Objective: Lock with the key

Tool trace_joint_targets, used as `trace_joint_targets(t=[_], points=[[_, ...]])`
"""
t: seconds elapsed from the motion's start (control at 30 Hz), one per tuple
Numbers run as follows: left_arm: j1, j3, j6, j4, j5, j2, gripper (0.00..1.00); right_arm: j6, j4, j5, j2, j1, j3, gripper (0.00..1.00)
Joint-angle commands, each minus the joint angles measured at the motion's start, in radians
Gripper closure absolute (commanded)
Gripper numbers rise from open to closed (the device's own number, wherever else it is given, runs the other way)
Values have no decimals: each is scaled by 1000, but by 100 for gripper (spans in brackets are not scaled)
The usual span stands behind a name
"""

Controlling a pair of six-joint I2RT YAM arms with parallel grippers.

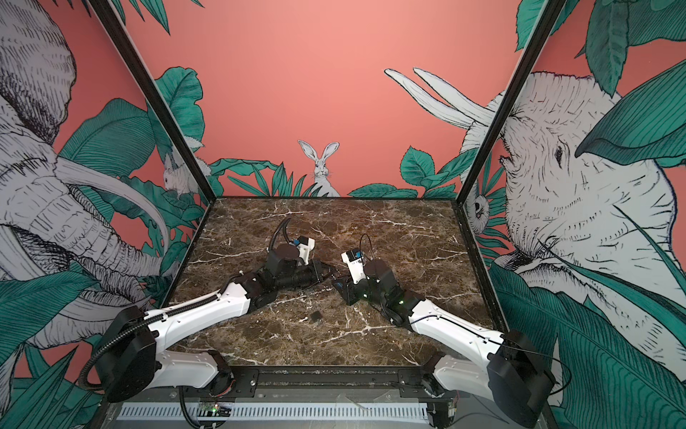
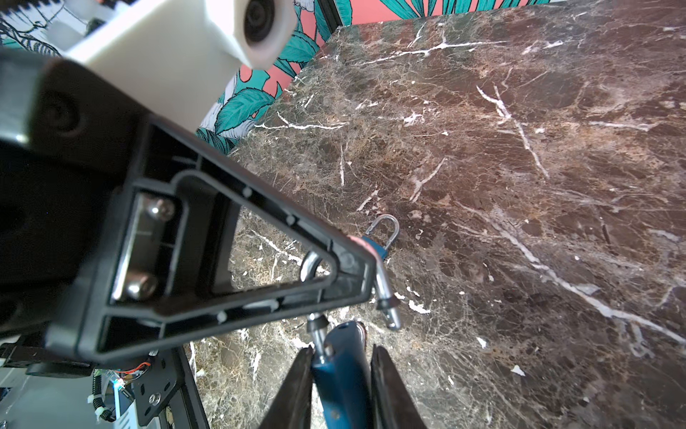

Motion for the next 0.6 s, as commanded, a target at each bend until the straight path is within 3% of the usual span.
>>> trace_joint_targets(t=[0.0, 0.33, 0.57], points=[[-5, 47, -8, 25, -3, -27, 100, -17, 8, 7, 12, 0, 26, 74], [-4, 64, -4, 20, -2, -15, 100, -30, -11, 11, 29, 0, 31, 70], [-2, 63, 3, 11, -9, -20, 100, -43, -38, 25, 12, 1, 33, 74]])
